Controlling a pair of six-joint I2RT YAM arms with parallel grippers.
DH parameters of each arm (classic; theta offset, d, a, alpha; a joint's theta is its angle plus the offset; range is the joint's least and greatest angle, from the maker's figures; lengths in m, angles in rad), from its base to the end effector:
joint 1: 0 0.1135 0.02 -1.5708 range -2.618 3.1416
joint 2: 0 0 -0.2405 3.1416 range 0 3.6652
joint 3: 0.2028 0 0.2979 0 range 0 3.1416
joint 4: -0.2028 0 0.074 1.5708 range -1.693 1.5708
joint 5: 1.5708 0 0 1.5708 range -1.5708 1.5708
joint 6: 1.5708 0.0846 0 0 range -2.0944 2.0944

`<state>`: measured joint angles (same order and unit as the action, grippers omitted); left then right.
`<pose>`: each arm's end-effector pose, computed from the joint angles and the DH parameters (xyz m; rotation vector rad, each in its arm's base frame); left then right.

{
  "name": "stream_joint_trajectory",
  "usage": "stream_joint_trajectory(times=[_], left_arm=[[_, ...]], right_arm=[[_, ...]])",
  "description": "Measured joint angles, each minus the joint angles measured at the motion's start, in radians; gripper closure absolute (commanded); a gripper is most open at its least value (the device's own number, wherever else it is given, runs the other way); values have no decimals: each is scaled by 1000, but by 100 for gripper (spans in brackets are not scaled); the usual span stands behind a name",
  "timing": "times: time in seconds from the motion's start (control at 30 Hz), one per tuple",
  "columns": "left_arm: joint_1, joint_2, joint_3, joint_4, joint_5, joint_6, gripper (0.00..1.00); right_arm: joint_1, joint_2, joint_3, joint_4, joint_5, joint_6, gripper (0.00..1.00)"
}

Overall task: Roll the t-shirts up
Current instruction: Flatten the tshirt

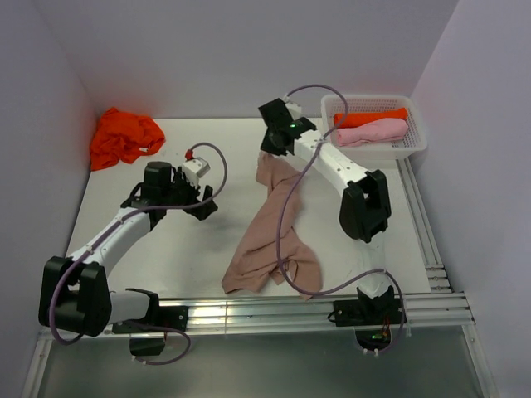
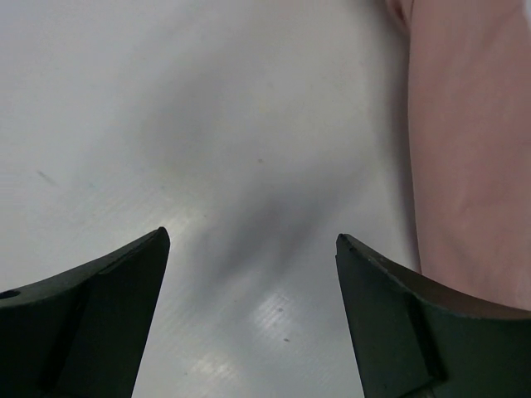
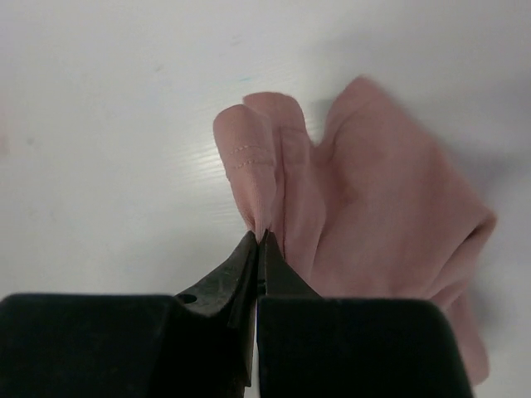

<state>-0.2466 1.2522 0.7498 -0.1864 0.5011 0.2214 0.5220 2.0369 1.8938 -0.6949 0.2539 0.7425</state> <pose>0.3234 -0.1233 0.1598 0.7705 2.0835 -0.5775 0.4698 0.2457 0.2302 0.3795 2.3640 0.2961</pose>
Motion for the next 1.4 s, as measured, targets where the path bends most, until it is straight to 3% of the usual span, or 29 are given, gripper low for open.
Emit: stream_joint_trajectory(times=[0.1, 0.23, 0.33, 0.37, 0.47, 0.53, 0.8, 1.0, 1.4], left_arm=[[60, 37, 68, 23, -13, -74, 13], [229, 106, 186, 51, 32, -174, 13], [359, 150, 248, 64, 73, -224, 13], [379, 159, 257, 66, 83, -231, 13], [389, 188, 269, 70, 134, -245, 12], [378, 213, 270, 70, 169, -251, 12], [275, 313, 278, 70, 192, -248, 12], [180, 398, 291, 80, 172, -232, 12], [118, 536, 342, 115, 161, -185, 12]], right_arm=[[71, 91, 126, -15, -30, -5, 100], [155, 155, 213, -14, -88, -8, 100], [195, 155, 212, -8, -125, -16, 80], [201, 154, 209, -5, -125, -16, 63], [206, 116, 131, 13, -113, -28, 38], [206, 55, 29, 24, -88, -26, 34], [223, -294, -281, 32, 21, 22, 35], [317, -554, -566, 73, 81, 105, 41], [587, -642, -928, 50, 113, 320, 41]])
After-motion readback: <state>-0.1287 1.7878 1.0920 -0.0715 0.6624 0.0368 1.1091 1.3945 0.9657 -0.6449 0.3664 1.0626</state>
